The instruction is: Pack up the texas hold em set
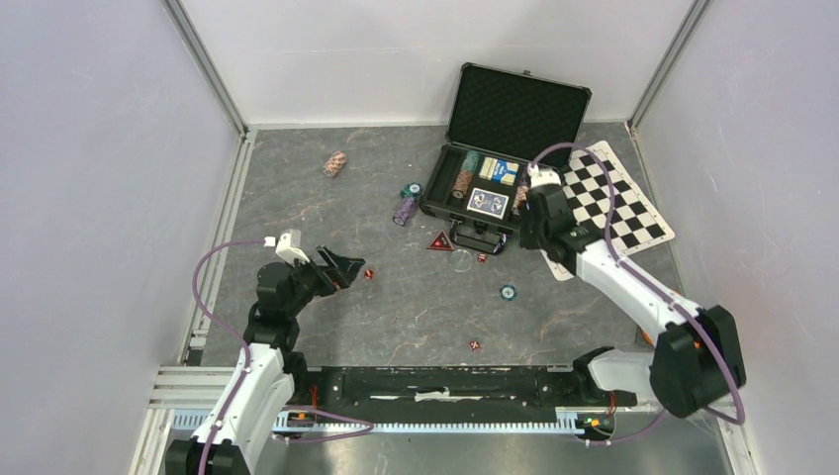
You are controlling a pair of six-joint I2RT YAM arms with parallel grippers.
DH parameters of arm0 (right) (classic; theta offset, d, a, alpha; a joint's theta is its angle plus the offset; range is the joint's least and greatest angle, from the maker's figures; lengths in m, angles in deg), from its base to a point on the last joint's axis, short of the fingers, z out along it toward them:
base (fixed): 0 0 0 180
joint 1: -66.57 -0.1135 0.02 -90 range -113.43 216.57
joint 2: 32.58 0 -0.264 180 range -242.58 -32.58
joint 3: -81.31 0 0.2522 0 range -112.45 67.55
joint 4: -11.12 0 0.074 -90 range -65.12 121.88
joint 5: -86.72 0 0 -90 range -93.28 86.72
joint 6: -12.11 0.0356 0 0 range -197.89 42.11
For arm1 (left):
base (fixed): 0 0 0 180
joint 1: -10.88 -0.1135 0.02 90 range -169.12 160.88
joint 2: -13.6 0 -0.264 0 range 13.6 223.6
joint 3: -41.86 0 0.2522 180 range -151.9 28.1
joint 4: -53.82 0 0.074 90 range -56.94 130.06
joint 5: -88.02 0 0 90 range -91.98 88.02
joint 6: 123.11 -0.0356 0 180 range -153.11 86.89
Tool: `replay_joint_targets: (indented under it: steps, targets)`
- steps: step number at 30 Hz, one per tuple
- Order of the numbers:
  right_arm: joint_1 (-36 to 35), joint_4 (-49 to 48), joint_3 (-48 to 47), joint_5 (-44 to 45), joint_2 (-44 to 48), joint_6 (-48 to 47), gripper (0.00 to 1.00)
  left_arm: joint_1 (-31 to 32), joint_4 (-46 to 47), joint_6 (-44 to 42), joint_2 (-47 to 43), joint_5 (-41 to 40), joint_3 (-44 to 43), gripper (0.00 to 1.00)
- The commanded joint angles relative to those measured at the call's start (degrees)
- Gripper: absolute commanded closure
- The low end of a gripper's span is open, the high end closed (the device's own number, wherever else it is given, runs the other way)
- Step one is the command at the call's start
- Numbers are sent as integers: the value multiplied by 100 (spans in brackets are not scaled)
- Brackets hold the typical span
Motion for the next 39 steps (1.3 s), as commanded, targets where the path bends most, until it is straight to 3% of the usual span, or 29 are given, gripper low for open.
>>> replay_joint_targets:
  steps: [1,9,20,22,27,34,39]
  targets:
    - [-11,-231,-960,356,-654,-154,82,-13,129,-46,-20,92,-43,0]
    - [130,-338,-1760,475,-1872,-149,86,-15,96,-69,-40,68,-47,0]
    - [415,-507,-1769,412,-2503,-164,87,-11,104,-77,-6,39,-52,0]
    - [454,-532,-1747,348,-2524,-186,84,-14,113,-78,1,39,-52,0]
    - [536,-562,-1704,11,-2475,-220,66,-18,140,-74,33,47,-52,0]
    - [554,-646,-1421,-289,-1871,-252,54,-13,157,-87,38,39,-52,0]
    - [466,-653,-1098,-762,-1430,-298,53,-14,166,-87,32,27,-52,0]
